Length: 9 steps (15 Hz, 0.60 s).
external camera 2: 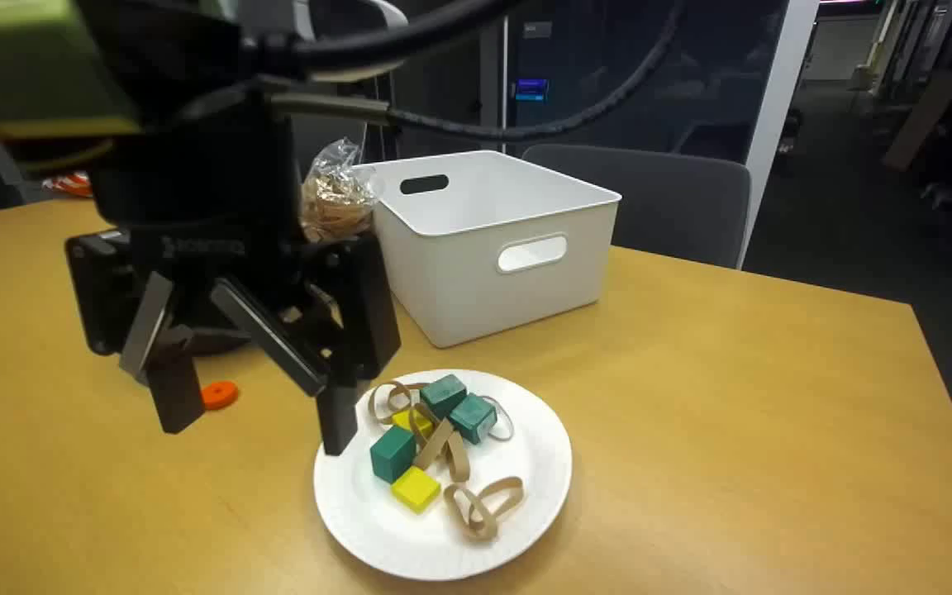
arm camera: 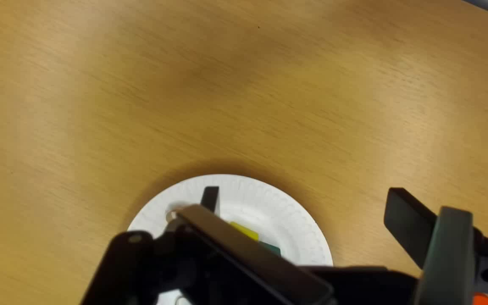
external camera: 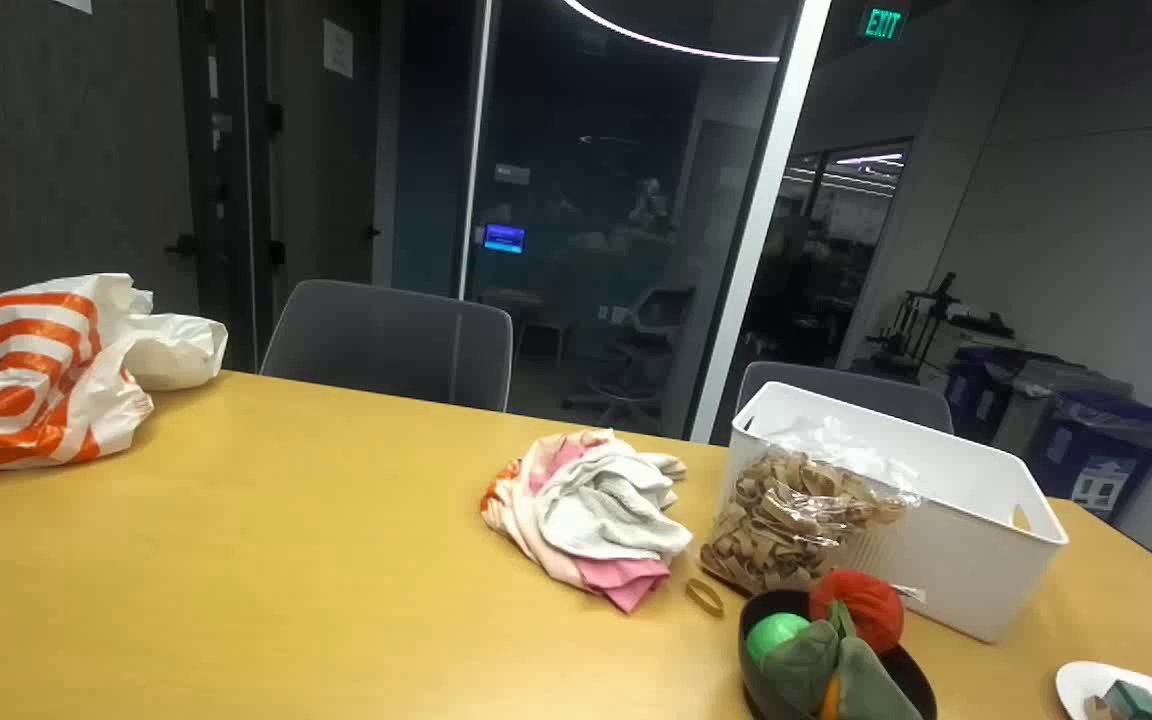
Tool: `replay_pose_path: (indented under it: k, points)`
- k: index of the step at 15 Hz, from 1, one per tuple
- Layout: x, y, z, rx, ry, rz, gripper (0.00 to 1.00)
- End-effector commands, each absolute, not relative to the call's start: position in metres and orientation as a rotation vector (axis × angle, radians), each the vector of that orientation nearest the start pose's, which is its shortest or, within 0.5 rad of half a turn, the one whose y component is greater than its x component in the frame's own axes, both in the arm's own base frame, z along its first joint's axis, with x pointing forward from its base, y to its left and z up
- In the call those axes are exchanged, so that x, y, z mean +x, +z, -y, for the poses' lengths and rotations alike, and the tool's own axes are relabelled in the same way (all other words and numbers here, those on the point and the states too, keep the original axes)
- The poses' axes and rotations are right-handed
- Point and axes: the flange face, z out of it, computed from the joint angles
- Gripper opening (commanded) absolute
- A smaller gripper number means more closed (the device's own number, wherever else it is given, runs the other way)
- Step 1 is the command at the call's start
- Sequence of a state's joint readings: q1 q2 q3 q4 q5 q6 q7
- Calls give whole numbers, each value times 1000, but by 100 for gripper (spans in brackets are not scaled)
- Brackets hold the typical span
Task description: Unfold the white towel and the peach and pink shirts
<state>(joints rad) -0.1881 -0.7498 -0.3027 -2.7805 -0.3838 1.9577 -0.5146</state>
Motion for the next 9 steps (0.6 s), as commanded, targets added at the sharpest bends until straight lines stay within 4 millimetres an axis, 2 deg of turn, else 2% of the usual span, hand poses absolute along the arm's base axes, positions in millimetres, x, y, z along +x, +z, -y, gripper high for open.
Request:
replay_pose_path:
  k: [1, 7, 9]
  points:
    - [268, 402, 160, -3198, 217, 437, 100]
    - [268, 402, 160, -3199, 216, 437, 100]
    - [276, 402, 150, -3189, 189, 492, 100]
